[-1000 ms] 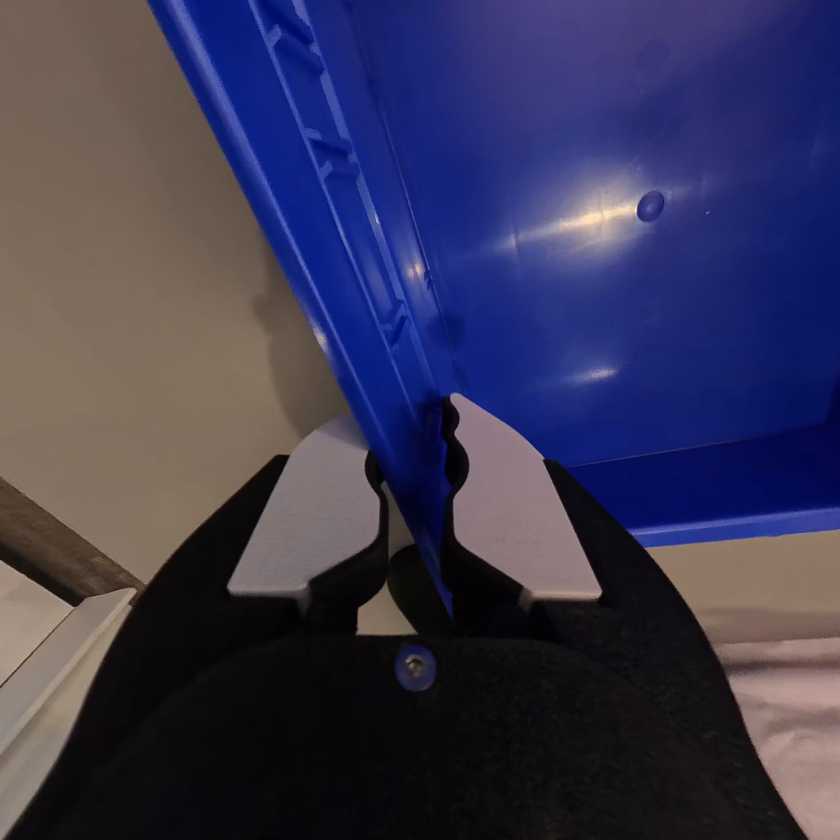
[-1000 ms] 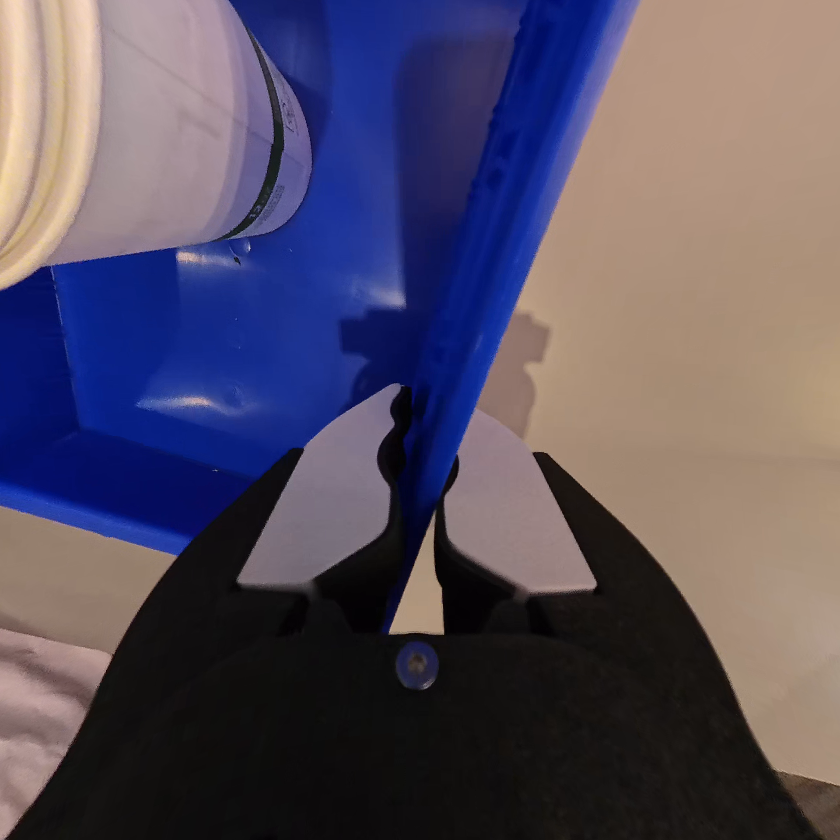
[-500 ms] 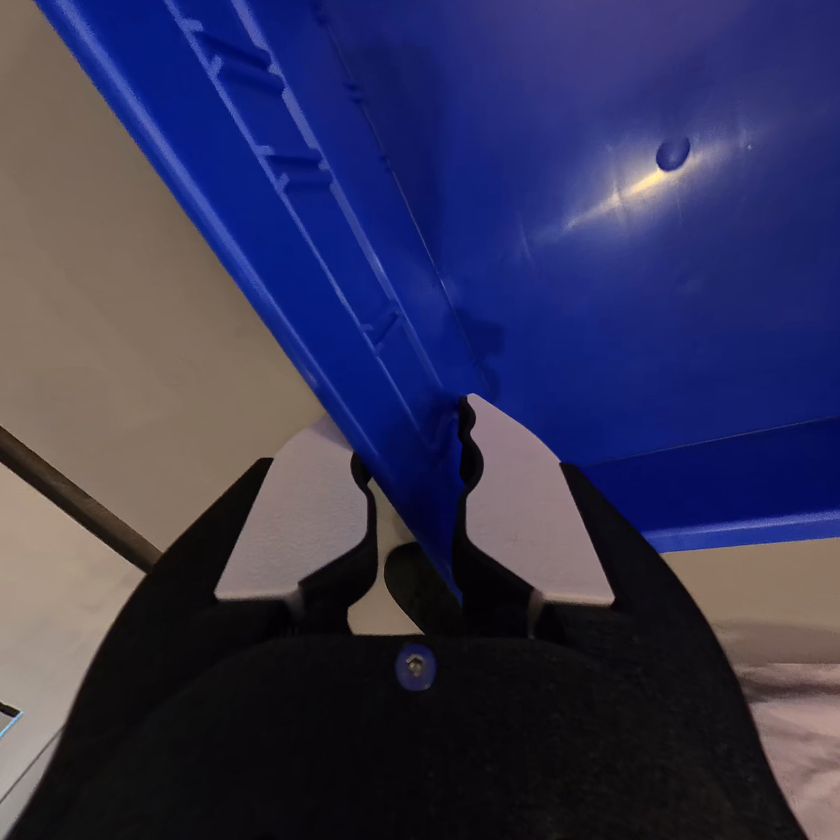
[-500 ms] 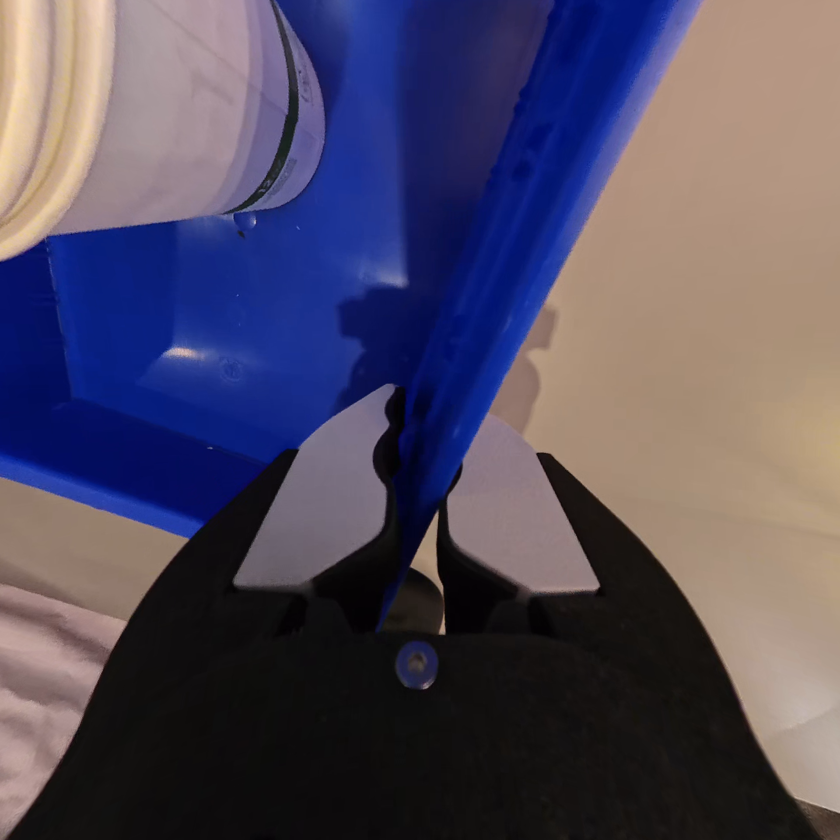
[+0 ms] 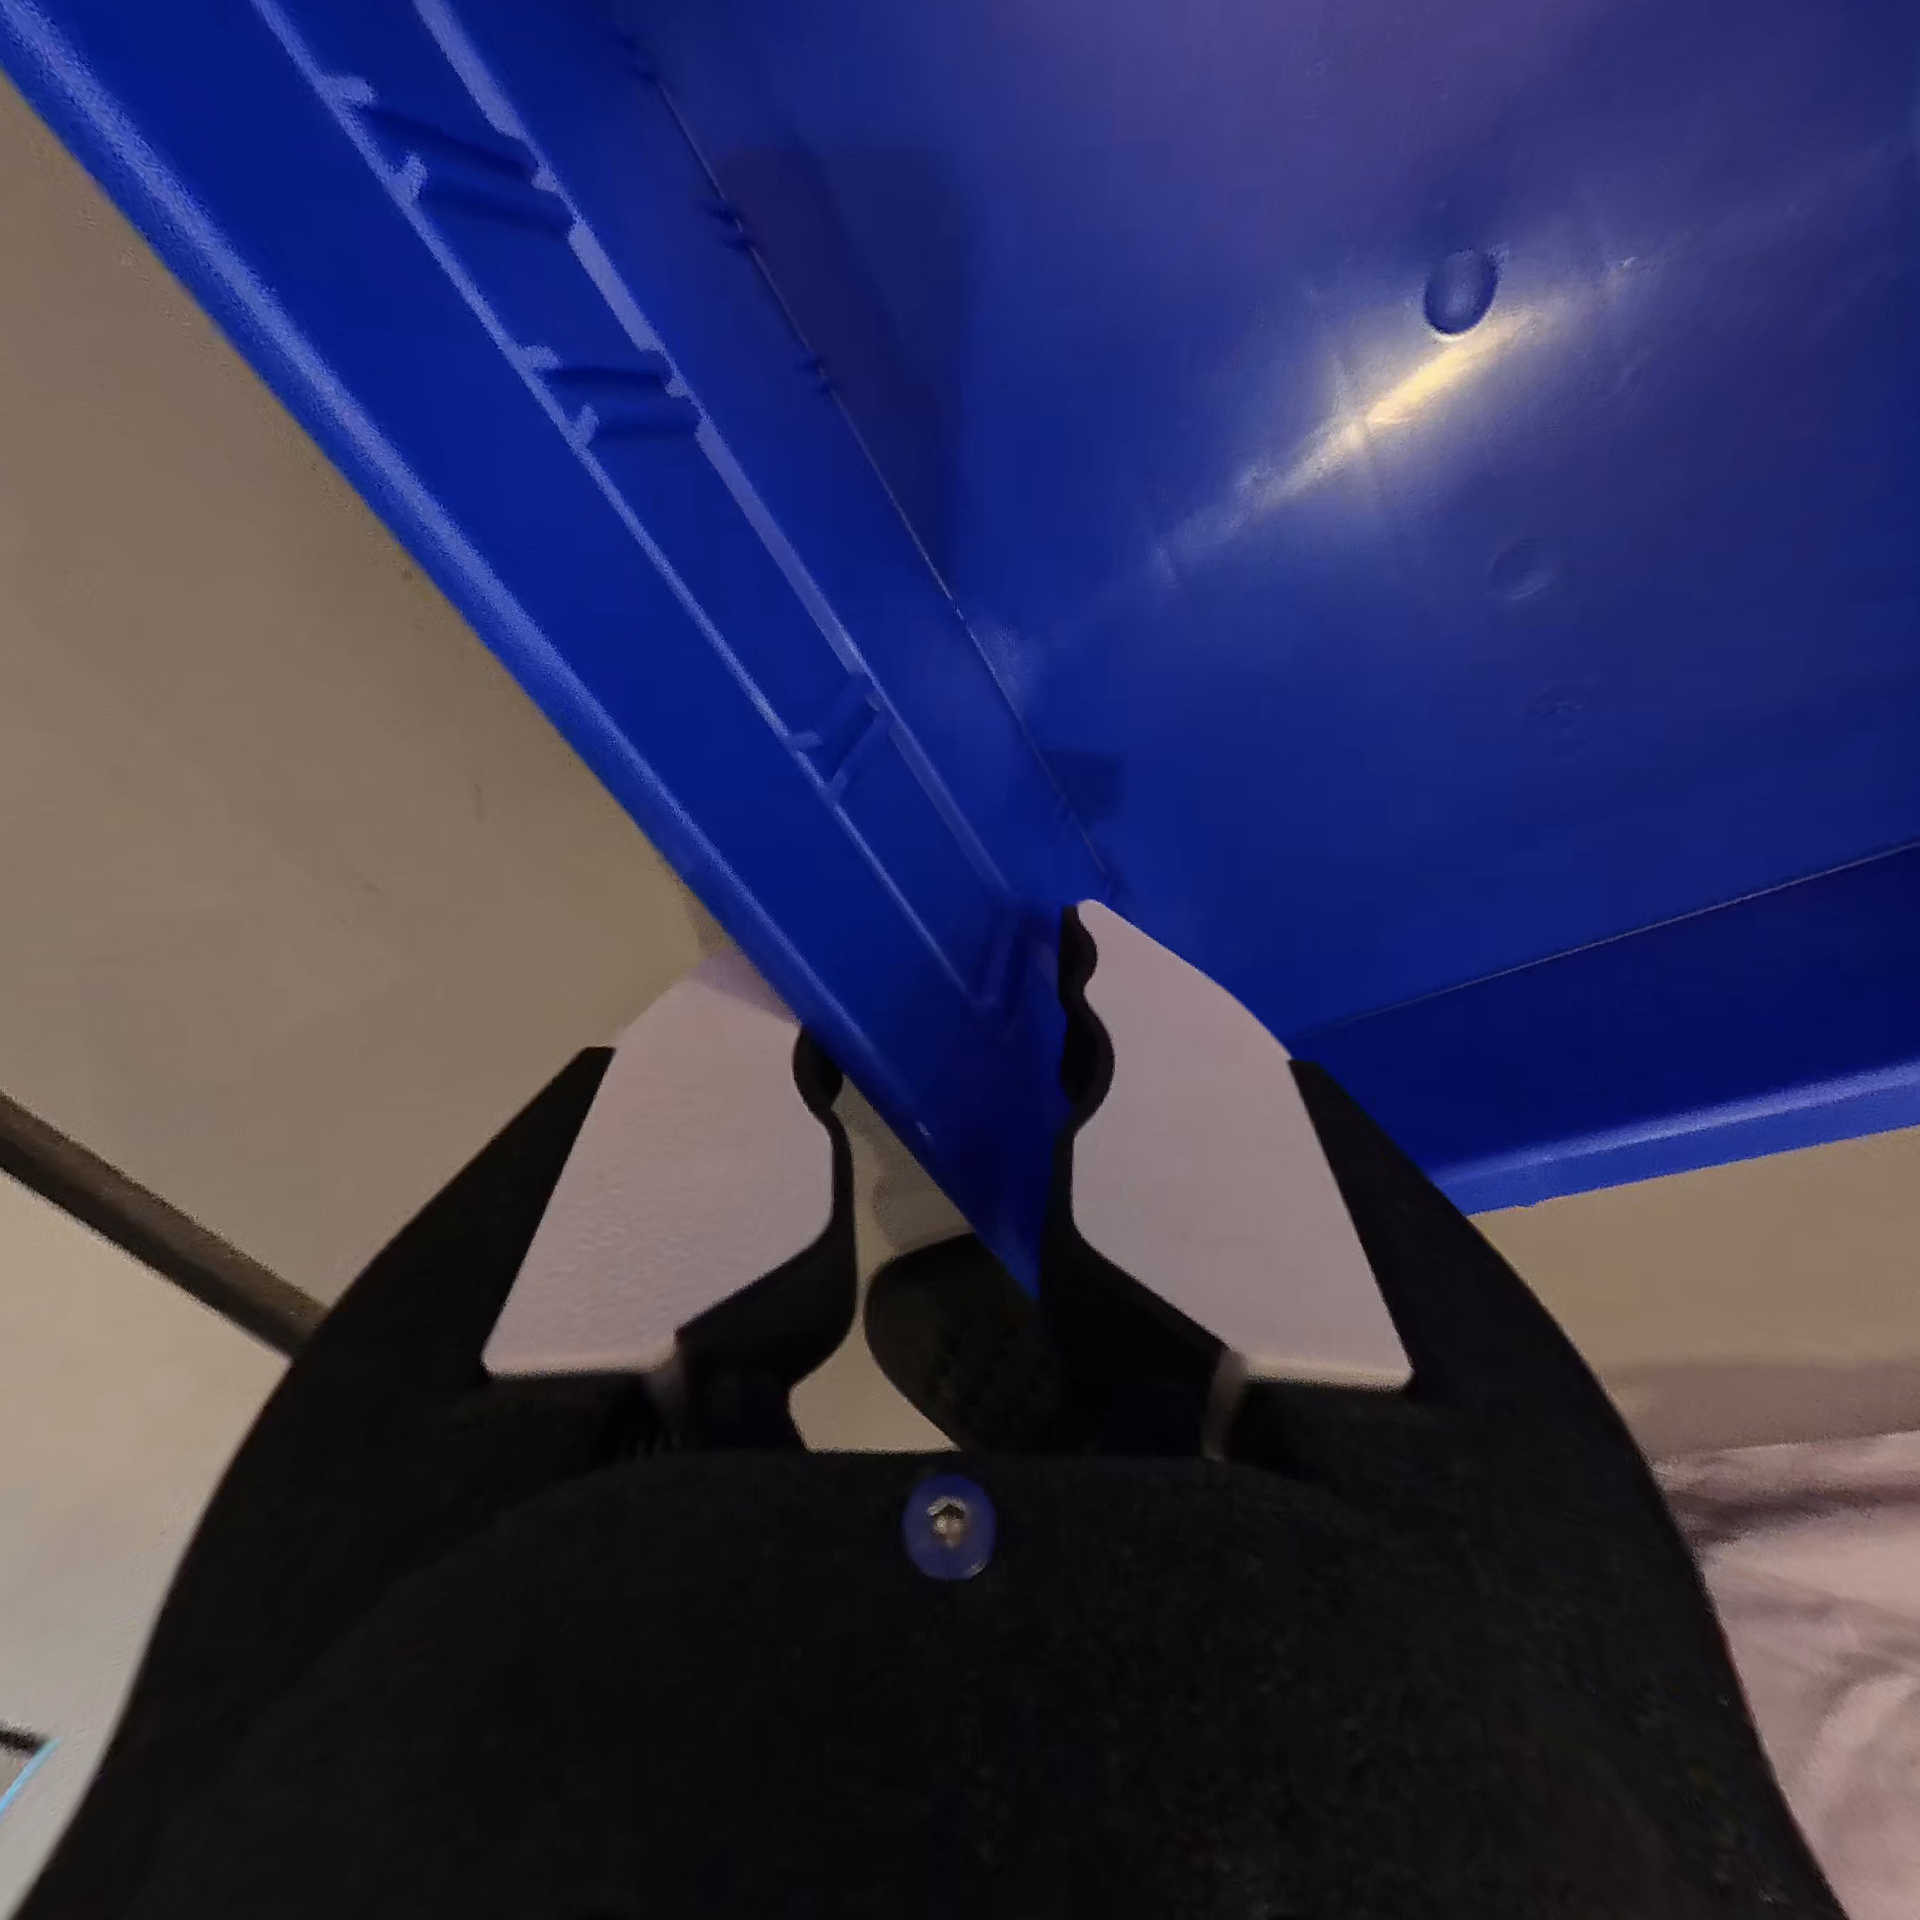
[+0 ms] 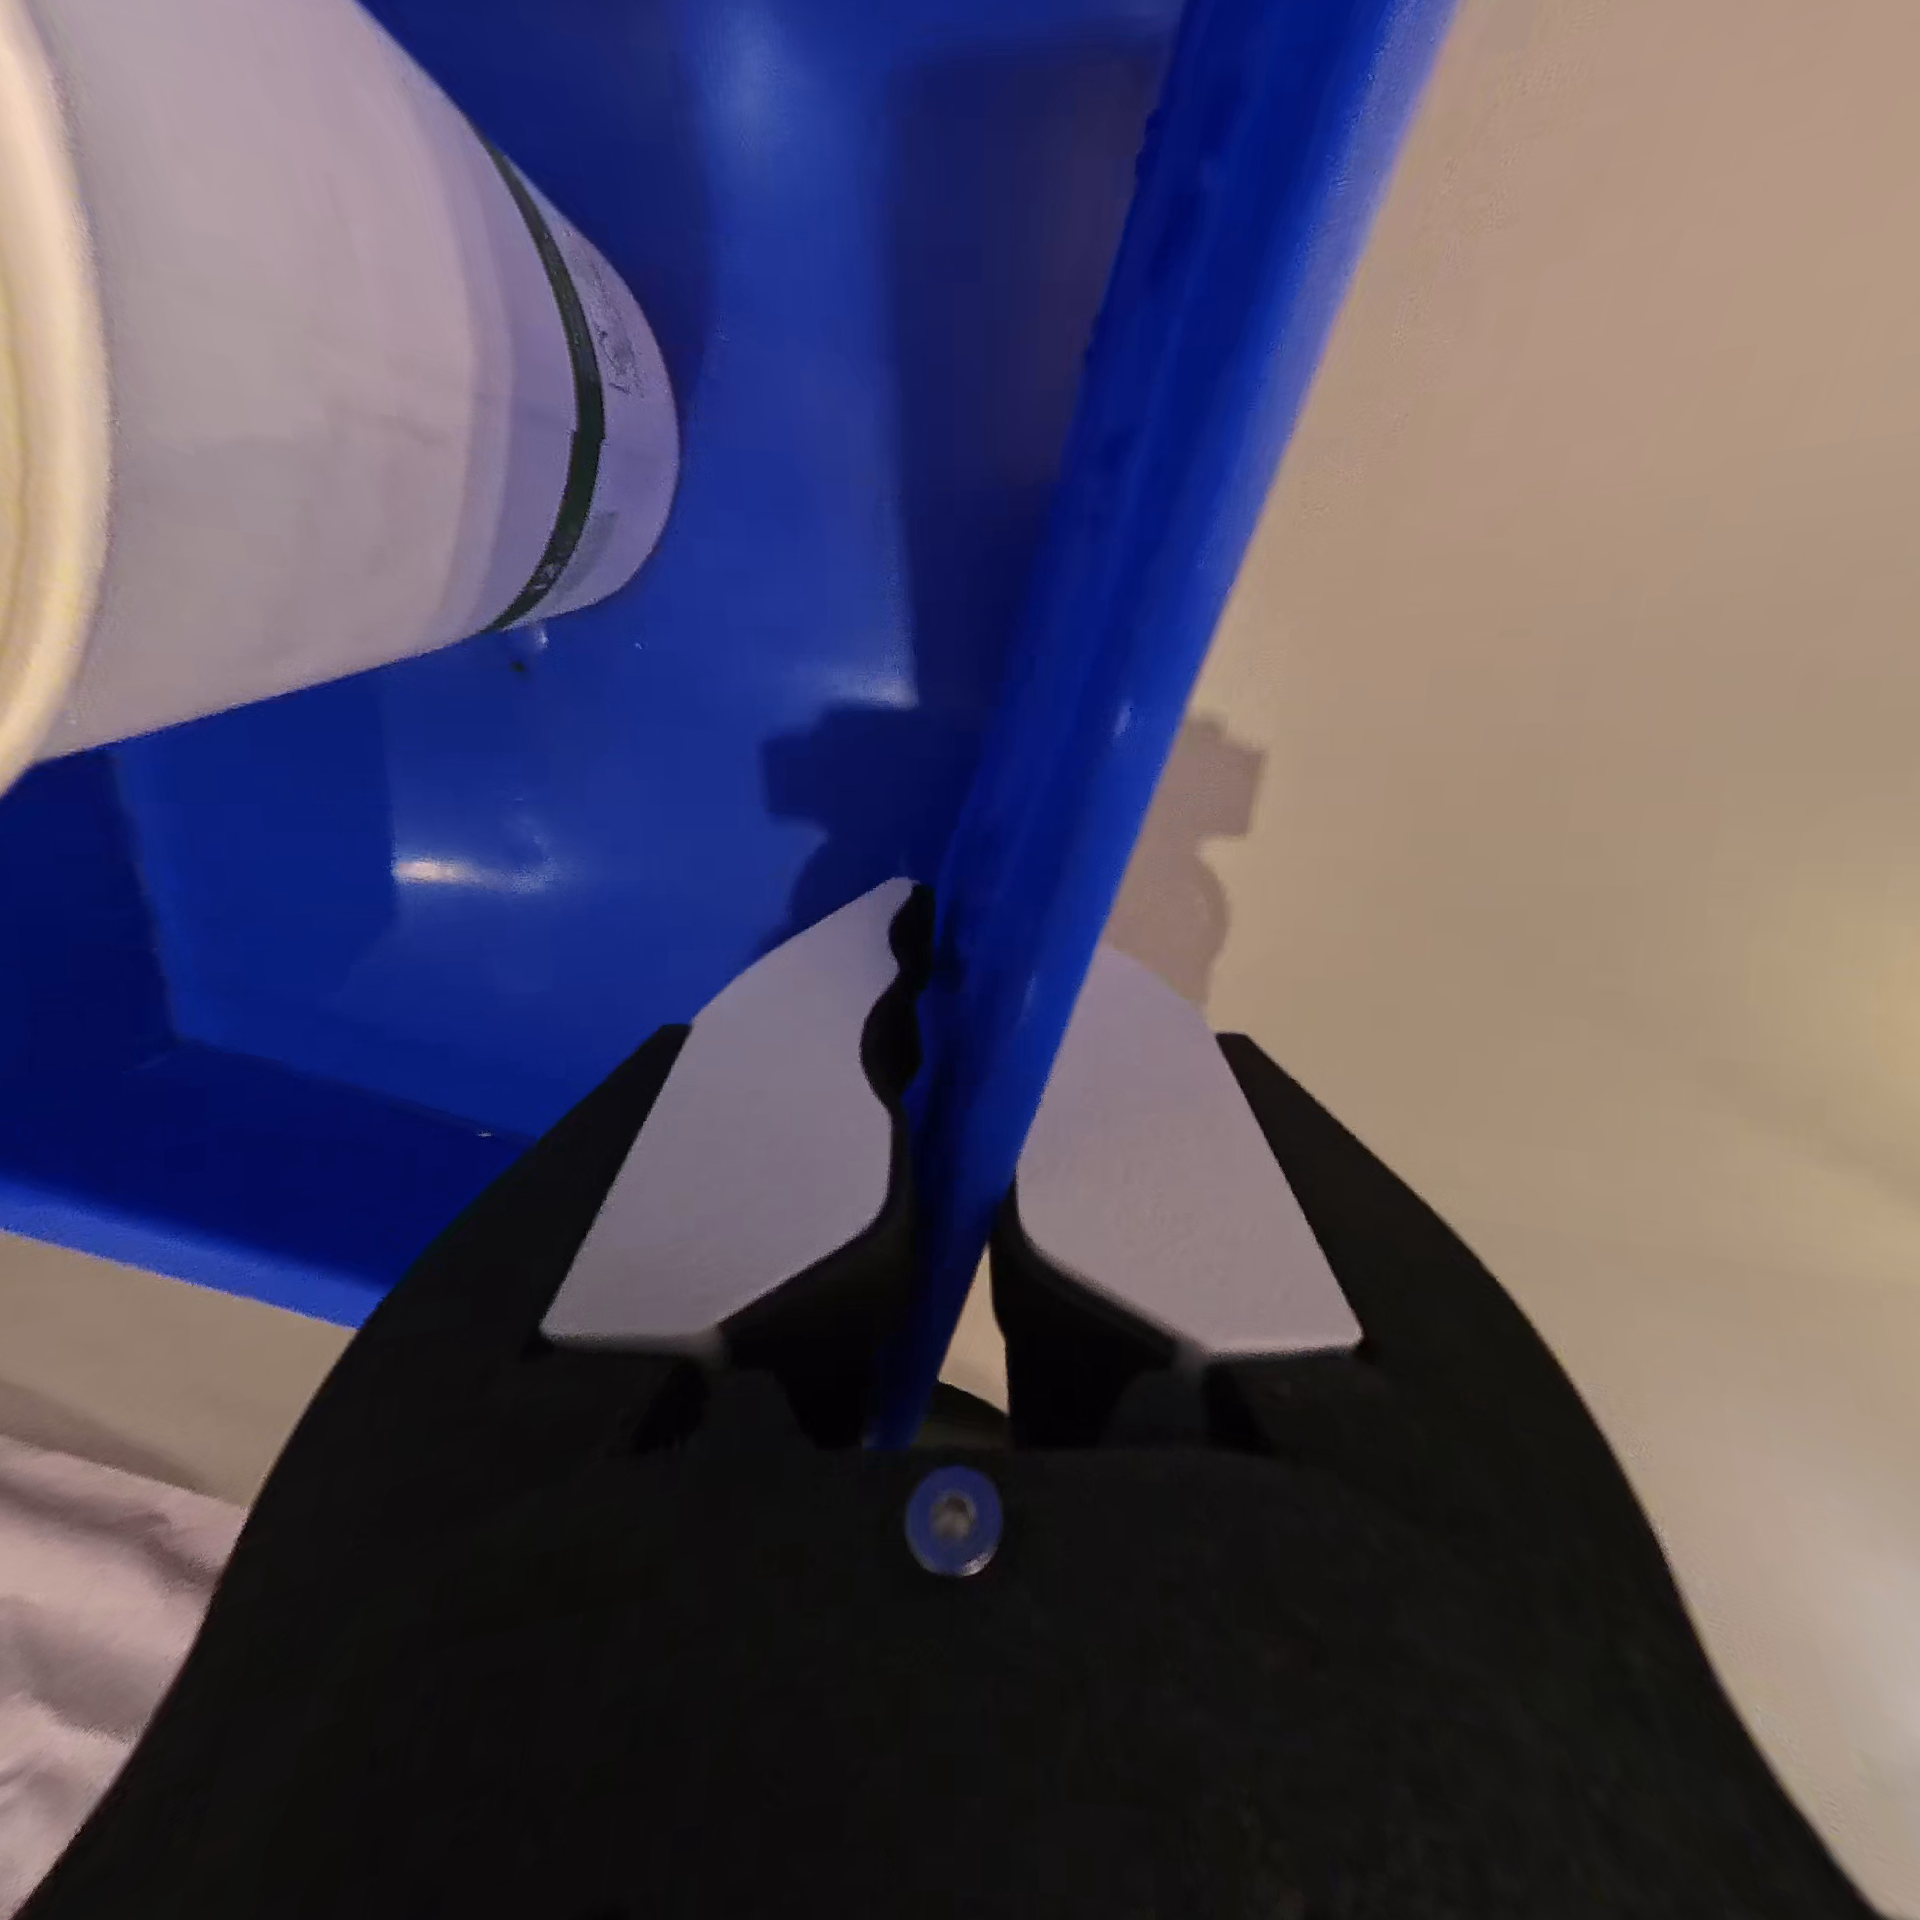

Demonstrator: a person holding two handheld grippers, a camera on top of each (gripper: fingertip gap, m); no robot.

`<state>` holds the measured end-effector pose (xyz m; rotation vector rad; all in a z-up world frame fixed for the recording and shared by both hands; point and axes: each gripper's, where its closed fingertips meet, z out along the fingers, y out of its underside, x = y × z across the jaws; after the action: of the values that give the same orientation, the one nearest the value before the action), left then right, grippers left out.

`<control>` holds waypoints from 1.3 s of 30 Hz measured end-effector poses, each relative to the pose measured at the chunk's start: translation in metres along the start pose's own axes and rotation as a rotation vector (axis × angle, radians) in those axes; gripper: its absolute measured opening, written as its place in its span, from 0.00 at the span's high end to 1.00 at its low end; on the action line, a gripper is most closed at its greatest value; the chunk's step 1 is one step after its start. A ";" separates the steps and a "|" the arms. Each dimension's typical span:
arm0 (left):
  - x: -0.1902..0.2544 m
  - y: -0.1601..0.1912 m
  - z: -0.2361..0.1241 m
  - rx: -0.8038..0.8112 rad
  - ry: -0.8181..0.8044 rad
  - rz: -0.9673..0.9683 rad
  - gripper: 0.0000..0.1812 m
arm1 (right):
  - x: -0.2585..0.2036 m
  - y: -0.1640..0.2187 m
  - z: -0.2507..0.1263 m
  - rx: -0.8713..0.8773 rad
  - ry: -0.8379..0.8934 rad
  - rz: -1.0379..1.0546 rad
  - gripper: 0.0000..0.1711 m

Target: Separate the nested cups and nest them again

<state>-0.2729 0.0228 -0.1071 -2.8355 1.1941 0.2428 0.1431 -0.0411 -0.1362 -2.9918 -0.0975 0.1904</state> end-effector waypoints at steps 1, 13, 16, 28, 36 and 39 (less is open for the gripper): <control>0.000 0.000 -0.002 0.006 0.016 -0.014 0.80 | 0.000 0.000 0.000 0.001 -0.023 0.009 0.95; -0.022 0.018 -0.060 0.242 0.130 -0.028 0.81 | 0.028 0.029 -0.007 -0.078 -0.034 0.027 0.97; -0.047 0.030 -0.077 0.329 0.142 -0.105 0.82 | 0.037 0.025 -0.008 -0.086 -0.035 -0.035 0.97; -0.120 0.077 -0.090 0.459 0.186 -0.338 0.87 | 0.058 0.022 -0.018 -0.108 -0.056 -0.122 0.97; -0.123 0.079 -0.100 0.520 0.195 -0.332 0.91 | 0.065 0.026 -0.053 -0.081 -0.095 -0.075 0.97; -0.127 0.082 -0.105 0.544 0.181 -0.348 0.91 | 0.064 0.019 -0.088 -0.088 -0.064 -0.086 0.97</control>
<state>-0.4063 0.0434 0.0183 -2.5398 0.6307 -0.3132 0.2191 -0.0669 -0.0602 -3.0611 -0.2474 0.2787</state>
